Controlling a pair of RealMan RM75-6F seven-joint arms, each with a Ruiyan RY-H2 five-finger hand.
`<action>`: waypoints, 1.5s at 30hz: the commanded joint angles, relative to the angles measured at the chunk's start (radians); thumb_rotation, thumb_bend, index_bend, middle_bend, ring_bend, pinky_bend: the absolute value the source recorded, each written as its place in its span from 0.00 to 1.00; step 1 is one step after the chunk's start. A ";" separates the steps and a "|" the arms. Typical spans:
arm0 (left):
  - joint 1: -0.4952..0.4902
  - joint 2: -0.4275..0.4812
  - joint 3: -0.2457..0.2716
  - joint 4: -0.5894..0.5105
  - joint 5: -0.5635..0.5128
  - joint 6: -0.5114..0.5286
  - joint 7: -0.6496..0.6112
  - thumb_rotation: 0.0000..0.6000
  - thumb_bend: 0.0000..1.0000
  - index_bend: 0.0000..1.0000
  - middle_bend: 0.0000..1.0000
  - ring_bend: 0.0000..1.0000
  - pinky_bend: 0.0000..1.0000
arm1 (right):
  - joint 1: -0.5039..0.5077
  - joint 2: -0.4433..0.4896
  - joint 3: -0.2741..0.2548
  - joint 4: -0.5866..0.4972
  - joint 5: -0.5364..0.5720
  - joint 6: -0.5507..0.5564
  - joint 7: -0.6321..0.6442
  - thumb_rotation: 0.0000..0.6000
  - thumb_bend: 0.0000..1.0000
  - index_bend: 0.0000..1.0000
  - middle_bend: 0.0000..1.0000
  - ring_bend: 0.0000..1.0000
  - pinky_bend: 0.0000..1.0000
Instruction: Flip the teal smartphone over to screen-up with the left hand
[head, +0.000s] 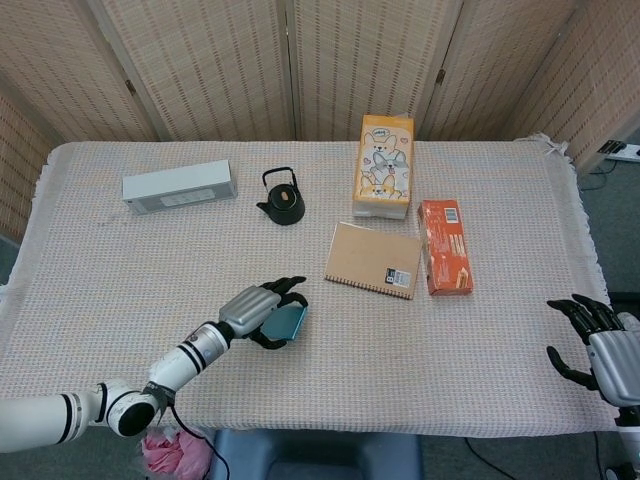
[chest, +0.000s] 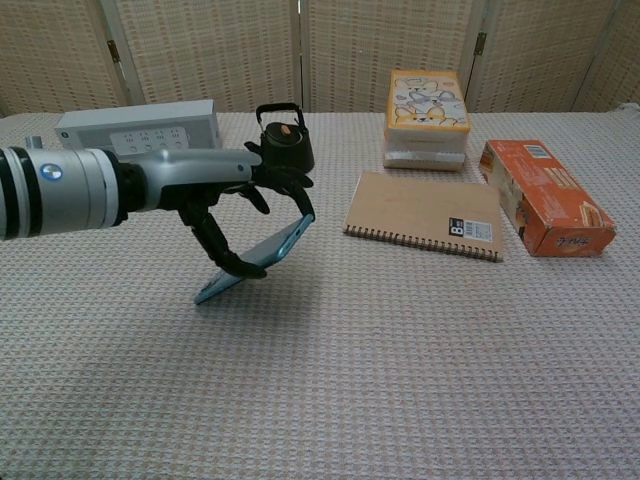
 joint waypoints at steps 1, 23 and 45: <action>0.007 0.014 -0.026 0.012 0.031 -0.016 -0.086 1.00 0.33 0.42 0.03 0.02 0.18 | -0.001 0.000 0.000 0.000 0.000 0.000 0.000 1.00 0.29 0.22 0.24 0.15 0.18; 0.085 0.103 -0.015 0.207 0.224 -0.106 -0.671 1.00 0.33 0.35 0.06 0.03 0.18 | 0.003 0.021 0.002 -0.067 -0.011 0.002 -0.066 1.00 0.29 0.22 0.24 0.15 0.18; 0.065 0.028 -0.014 0.202 0.336 0.051 -1.015 1.00 0.33 0.38 0.10 0.07 0.18 | -0.008 0.017 -0.001 -0.050 -0.012 0.018 -0.047 1.00 0.29 0.22 0.24 0.15 0.18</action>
